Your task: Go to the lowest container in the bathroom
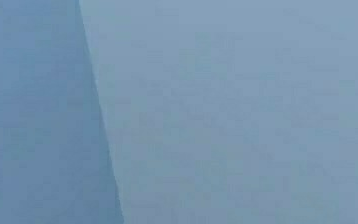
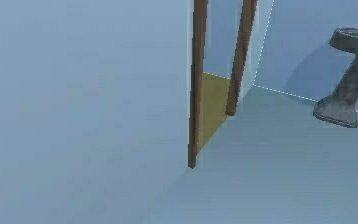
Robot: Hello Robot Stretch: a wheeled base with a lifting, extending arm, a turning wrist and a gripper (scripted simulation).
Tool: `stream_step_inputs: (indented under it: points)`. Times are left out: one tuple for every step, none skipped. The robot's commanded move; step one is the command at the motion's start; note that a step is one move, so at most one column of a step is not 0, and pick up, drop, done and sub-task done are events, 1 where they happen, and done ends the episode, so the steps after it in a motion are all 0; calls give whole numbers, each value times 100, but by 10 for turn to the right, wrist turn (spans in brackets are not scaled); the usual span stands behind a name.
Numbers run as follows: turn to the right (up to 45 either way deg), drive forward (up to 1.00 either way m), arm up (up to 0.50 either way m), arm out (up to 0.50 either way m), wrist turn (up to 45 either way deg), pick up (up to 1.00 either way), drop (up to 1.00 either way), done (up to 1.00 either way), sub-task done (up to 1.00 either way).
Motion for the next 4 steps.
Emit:
stream_step_inputs:
  points:
    - [330,0,0,0,0,0,0,0,0]
    - [0,5,0,0,0,0,0,0,0]
    - [-450,0,0,0,0,0,0,0,0]
    - [-420,0,0,0,0,0,0,0,0]
